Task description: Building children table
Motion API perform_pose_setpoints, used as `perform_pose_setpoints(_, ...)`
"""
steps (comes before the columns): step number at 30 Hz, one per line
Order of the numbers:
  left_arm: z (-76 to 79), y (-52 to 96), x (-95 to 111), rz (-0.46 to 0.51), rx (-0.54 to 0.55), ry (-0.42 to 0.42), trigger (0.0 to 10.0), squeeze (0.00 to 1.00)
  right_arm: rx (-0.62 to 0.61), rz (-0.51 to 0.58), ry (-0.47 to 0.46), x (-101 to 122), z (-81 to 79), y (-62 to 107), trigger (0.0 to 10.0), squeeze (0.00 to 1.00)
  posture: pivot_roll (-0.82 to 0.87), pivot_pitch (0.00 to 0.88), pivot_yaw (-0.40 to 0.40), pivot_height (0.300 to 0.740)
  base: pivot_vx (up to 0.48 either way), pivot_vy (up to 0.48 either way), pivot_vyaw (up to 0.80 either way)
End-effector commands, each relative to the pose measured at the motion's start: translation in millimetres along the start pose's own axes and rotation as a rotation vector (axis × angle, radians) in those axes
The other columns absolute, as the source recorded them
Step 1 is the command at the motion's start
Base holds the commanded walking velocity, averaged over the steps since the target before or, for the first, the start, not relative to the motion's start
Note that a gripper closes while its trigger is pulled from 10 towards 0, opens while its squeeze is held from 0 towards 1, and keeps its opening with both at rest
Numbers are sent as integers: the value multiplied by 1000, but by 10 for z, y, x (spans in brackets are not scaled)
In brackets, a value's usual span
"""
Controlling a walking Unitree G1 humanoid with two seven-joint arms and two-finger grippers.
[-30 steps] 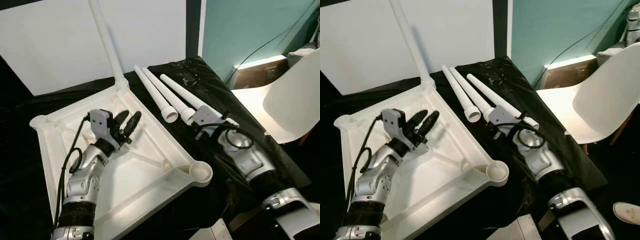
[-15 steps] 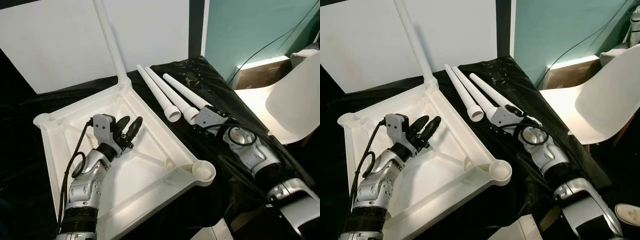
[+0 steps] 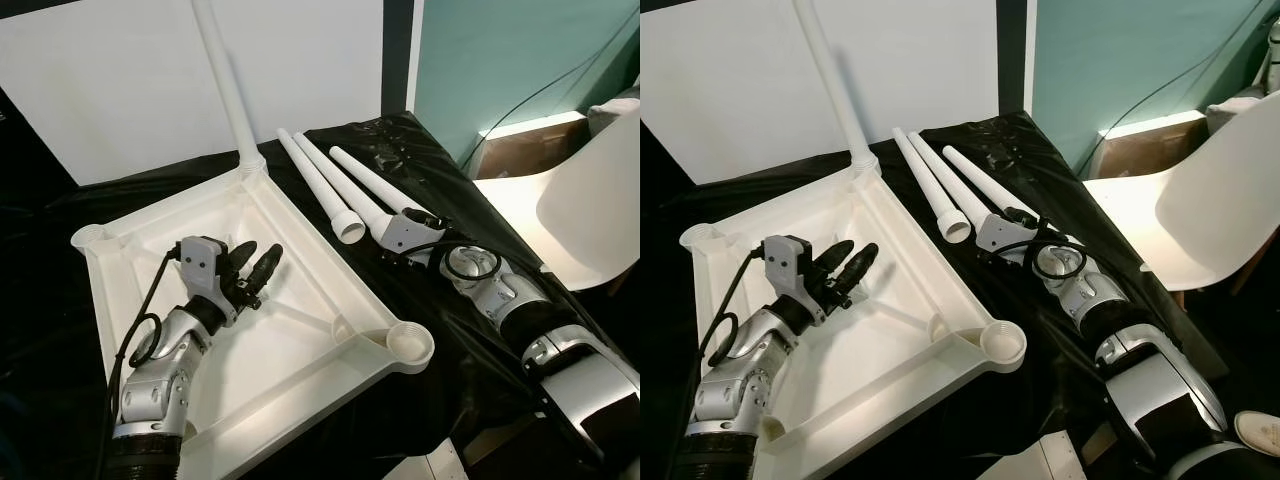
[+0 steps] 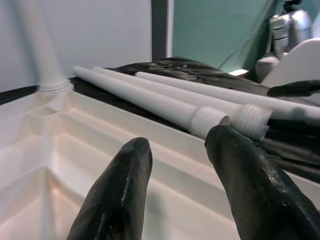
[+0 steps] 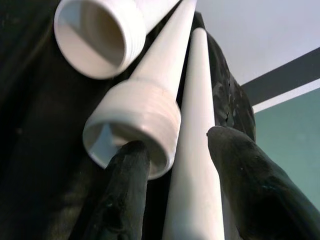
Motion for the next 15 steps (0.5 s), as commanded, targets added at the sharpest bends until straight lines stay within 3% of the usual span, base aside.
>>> perform_pose_setpoints(1, -59, 65, -1, -15, 51, -8, 10000, 0, 7, 17, 23, 55, -16, -36, 10000, 0, 62, 5, 136, 740, 0, 0, 0)
perform_pose_setpoints(4, -49, 115, 2, -28, 53, -19, 10000, 0, 6, 11, 50, 74, -28, -73, 10000, 0, 83, 8, 141, 740, 0, 0, 0)
perform_pose_setpoints(5, -48, 129, 5, -30, 55, -20, 10000, 0, 4, 10, 51, 80, -27, -81, 7804, 0, 89, 9, 142, 740, 0, 0, 0)
perform_pose_setpoints(8, -48, 142, 10, -31, 56, -20, 10000, 0, 1, 7, 51, 85, -25, -92, 7804, 0, 95, 11, 145, 740, 0, 0, 0)
perform_pose_setpoints(9, -39, 150, 13, -35, 56, -22, 10000, 0, -4, -9, 51, 72, -32, -102, 0, 0, 101, 11, 147, 740, 0, 0, 0)
perform_pose_setpoints(15, -8, 162, 26, -49, 50, -27, 10000, 0, -19, -42, 46, 38, -116, -108, 0, 0, 109, 9, 152, 740, 0, 0, 0)
Point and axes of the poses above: a point about 5 cm out from each wrist's last joint towards the gripper, its own y axis pointing back from the gripper into the wrist, its own x axis along the axis of the wrist's last joint, z = x × y, the point moved 2 cm from there along -y, pointing out of the wrist towards the gripper, and after that the axes turned 4 degrees about y, right-handed, at the moved point
